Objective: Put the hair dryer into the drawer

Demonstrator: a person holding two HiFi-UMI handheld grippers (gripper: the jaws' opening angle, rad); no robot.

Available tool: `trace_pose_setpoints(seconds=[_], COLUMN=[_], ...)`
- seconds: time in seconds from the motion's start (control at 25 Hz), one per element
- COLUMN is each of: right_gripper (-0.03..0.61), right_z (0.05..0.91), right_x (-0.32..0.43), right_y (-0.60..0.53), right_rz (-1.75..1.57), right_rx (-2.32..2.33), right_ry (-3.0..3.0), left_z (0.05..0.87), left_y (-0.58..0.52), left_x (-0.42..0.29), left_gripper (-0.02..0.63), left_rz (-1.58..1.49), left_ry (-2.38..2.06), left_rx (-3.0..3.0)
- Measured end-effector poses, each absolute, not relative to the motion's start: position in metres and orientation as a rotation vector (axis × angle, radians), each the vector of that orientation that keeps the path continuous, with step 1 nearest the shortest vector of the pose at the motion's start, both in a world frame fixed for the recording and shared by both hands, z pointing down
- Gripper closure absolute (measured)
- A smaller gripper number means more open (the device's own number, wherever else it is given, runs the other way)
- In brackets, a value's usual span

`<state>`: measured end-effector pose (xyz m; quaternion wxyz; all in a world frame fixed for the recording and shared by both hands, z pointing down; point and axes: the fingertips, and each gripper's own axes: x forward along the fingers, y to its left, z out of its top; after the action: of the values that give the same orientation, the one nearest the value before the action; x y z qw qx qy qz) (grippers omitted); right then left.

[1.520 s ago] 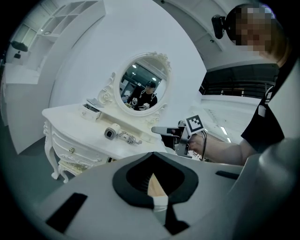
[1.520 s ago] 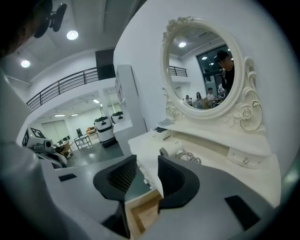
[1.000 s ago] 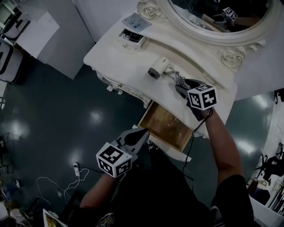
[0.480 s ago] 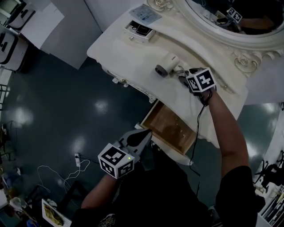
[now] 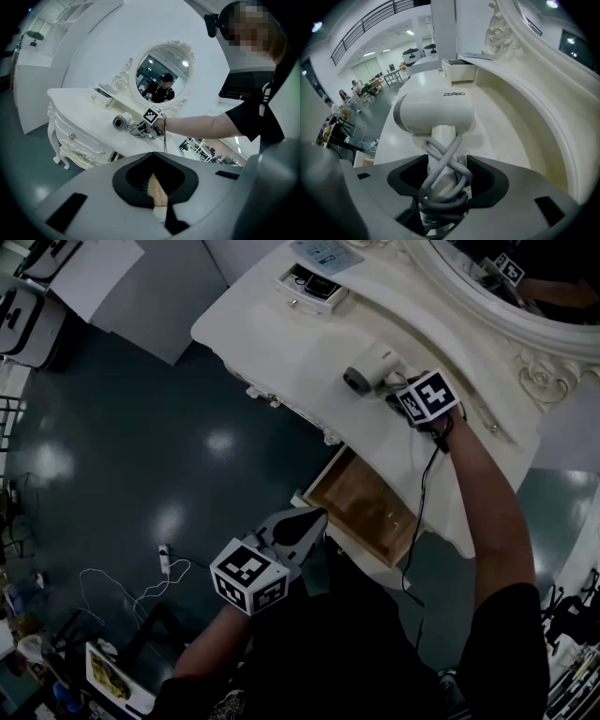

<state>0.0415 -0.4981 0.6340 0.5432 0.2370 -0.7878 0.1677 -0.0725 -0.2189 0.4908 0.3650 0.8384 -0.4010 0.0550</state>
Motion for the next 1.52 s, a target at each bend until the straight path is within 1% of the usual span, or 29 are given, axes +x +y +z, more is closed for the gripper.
trace_pose_setpoints(seconds=[0.32, 0.72, 1.24, 1.52], right_gripper=[0.334, 0.345, 0.345, 0.345], right_z=[0.633, 0.625, 0.576, 0.546], right_x=[0.041, 0.039, 0.025, 0.020], right_y=[-0.499, -0.491, -0.432, -0.370], right_rz=[0.423, 0.290, 0.284, 0.311], right_rx=[0.569, 0.589, 0.620, 0.650], right_ry=[-1.895, -1.930, -2.046, -2.101], left_z=[0.489, 0.485, 0.468, 0.459], left_y=[-0.225, -0.215, -0.192, -0.165], left_x=[-0.073, -0.082, -0.089, -0.095], left_gripper=[0.611, 0.611, 0.611, 0.611], left_rz=[0.139, 0.151, 0.156, 0.161], left_ry=[-1.042, -1.066, -1.003, -0.942], left_rx=[2.157, 2.152, 2.231, 2.281])
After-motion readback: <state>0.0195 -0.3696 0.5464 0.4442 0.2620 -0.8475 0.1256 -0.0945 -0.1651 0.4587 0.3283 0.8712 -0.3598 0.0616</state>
